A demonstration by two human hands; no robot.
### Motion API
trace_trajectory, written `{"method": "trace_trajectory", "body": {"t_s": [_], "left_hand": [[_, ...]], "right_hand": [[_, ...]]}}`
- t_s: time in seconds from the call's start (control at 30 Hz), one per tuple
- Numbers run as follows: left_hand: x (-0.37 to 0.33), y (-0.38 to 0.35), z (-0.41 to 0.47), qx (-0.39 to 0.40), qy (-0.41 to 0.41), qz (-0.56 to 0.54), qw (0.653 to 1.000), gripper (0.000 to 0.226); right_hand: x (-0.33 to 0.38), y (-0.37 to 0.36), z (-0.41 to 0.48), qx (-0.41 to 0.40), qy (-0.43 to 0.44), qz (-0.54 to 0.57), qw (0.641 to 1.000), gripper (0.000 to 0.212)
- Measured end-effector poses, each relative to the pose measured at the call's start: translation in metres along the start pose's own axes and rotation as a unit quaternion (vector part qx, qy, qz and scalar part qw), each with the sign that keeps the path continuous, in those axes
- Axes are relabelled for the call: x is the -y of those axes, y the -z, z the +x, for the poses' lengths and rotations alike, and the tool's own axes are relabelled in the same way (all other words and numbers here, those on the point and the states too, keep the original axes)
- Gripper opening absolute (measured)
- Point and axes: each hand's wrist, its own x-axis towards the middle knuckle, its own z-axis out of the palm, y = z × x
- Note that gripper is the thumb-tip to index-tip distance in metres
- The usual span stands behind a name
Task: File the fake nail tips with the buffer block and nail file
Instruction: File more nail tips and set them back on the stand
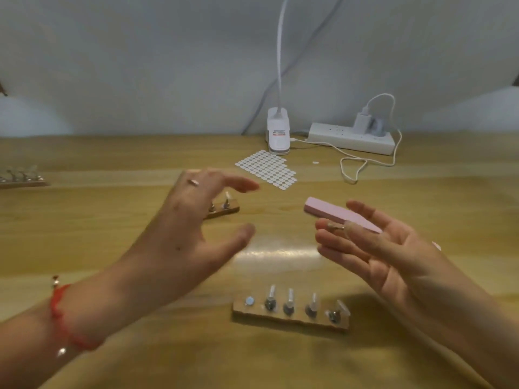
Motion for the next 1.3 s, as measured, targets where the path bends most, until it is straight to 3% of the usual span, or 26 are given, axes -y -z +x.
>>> {"method": "trace_trajectory", "body": {"t_s": [0.23, 0.4, 0.63, 0.77, 0.9, 1.1, 1.2, 1.27, 1.3], "left_hand": [[-0.045, -0.029, 0.002, 0.080, -0.057, -0.089, 0.991, 0.030], [-0.045, -0.025, 0.002, 0.110, -0.073, -0.127, 0.983, 0.013], [-0.043, -0.015, 0.000, 0.142, -0.158, -0.013, 0.977, 0.014], [-0.046, -0.004, 0.008, 0.171, -0.229, 0.074, 0.956, 0.017], [-0.052, 0.002, 0.016, 0.177, -0.241, 0.106, 0.949, 0.015], [-0.050, -0.005, 0.006, 0.136, -0.194, 0.081, 0.968, 0.018], [-0.043, -0.009, -0.002, 0.085, -0.126, -0.023, 0.988, 0.015], [-0.036, -0.011, -0.008, 0.035, -0.056, -0.130, 0.989, 0.015], [-0.031, -0.012, -0.011, 0.017, -0.011, -0.176, 0.984, 0.016]], "right_hand": [[0.000, -0.003, -0.010, 0.065, 0.007, -0.085, 0.994, 0.046], [-0.001, -0.001, -0.015, 0.136, 0.011, -0.131, 0.982, 0.047], [-0.002, -0.004, -0.019, 0.186, -0.011, -0.224, 0.957, 0.036], [-0.004, -0.008, -0.022, 0.200, 0.017, -0.252, 0.947, 0.038], [-0.001, -0.010, -0.026, 0.200, 0.039, -0.253, 0.946, 0.038], [-0.001, -0.004, -0.023, 0.198, 0.040, -0.264, 0.943, 0.036], [0.012, 0.003, -0.016, 0.198, 0.052, -0.283, 0.937, 0.048], [0.023, 0.016, -0.007, 0.111, 0.133, -0.387, 0.906, 0.055], [0.027, 0.025, 0.000, 0.053, 0.173, -0.480, 0.858, 0.050]]}}
